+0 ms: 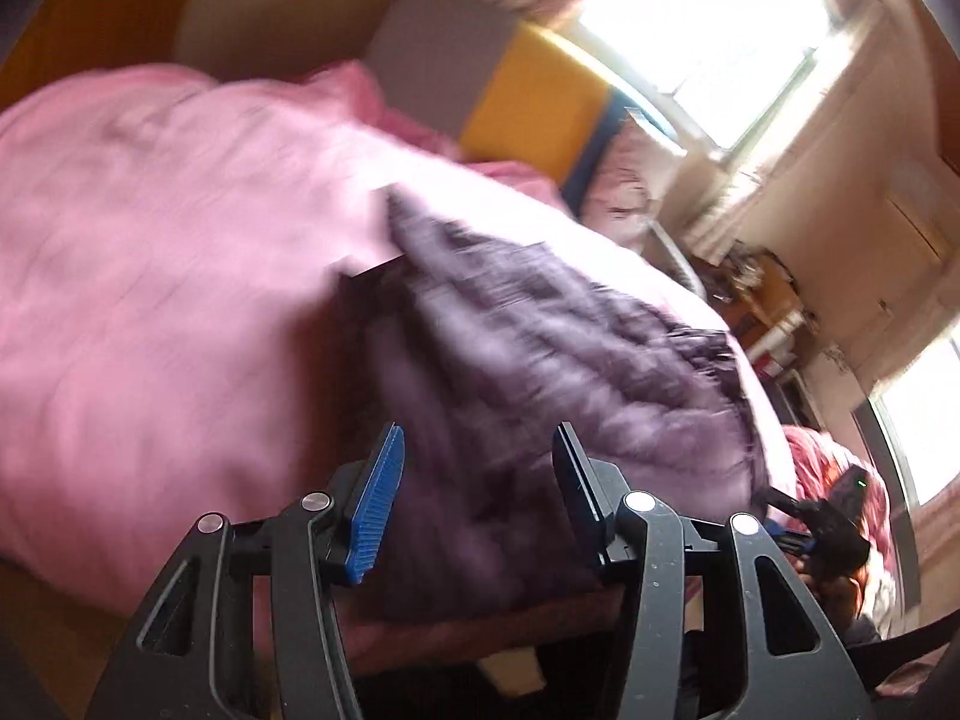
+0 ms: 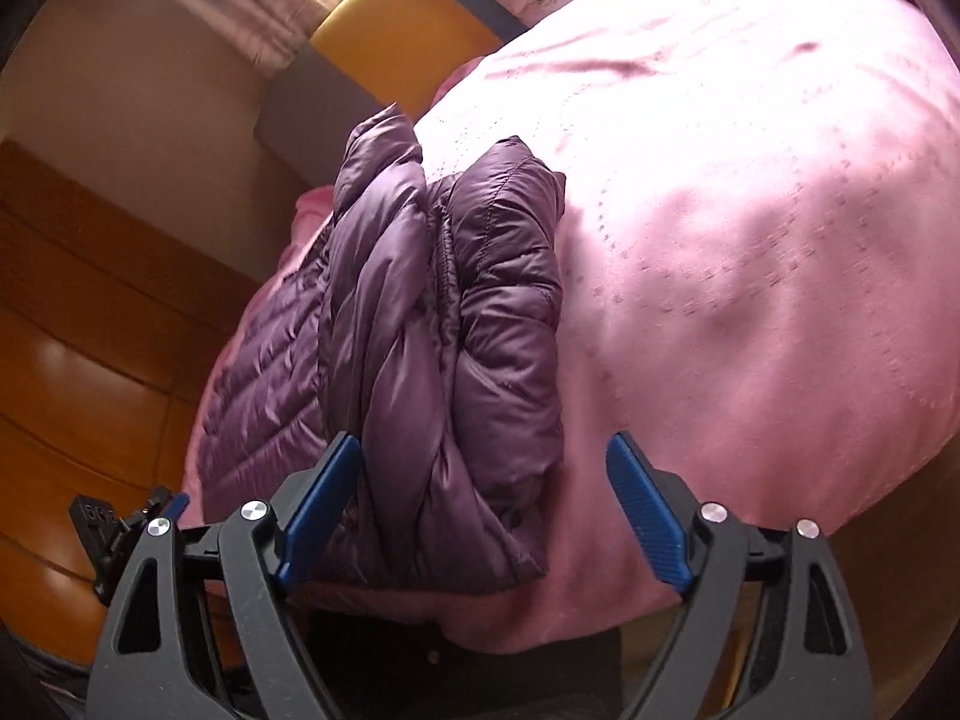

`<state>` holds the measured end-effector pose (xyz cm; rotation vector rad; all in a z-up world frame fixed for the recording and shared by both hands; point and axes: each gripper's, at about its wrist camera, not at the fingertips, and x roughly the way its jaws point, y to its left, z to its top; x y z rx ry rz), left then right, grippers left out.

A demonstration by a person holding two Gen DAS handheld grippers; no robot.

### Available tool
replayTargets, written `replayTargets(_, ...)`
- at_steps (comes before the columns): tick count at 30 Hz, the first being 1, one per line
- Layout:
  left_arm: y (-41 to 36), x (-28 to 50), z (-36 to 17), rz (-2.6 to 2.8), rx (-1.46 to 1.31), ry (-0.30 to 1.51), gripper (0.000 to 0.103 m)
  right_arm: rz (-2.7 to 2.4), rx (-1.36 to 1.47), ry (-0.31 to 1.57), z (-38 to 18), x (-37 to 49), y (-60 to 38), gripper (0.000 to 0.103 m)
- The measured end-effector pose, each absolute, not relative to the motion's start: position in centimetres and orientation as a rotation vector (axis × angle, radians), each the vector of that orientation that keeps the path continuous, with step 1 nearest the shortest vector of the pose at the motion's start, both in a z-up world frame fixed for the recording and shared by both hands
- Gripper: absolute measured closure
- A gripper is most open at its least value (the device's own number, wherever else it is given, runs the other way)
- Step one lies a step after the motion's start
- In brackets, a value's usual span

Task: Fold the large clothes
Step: 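Grasp the folded jacket edge with the right gripper and tuck it over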

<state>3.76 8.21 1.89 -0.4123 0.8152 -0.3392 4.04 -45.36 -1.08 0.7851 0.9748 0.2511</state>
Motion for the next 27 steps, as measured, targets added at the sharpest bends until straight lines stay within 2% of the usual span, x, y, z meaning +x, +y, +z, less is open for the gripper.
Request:
replayTargets(2,5.8,5.7,2.3,-0.398,-0.389,0.807,0.053,0.264,0.819,0.979,-1.7,4.8,-45.3,0.010)
replayTargets(11,-4.2,12.3,1.0,-0.493,-0.299,0.887,0.053,0.323,0.913,0.995,-3.6,6.8,-46.1,0.002)
replayTargets(20,-6.9,12.4,-1.6,-0.463,-0.165,0.879,0.053,0.419,0.956,1.000,-5.8,8.5,-48.7,0.002)
replayTargets(27,-6.9,11.3,-0.5,-0.490,-0.188,0.853,0.053,0.431,0.906,1.000,-6.3,8.6,-48.7,0.002)
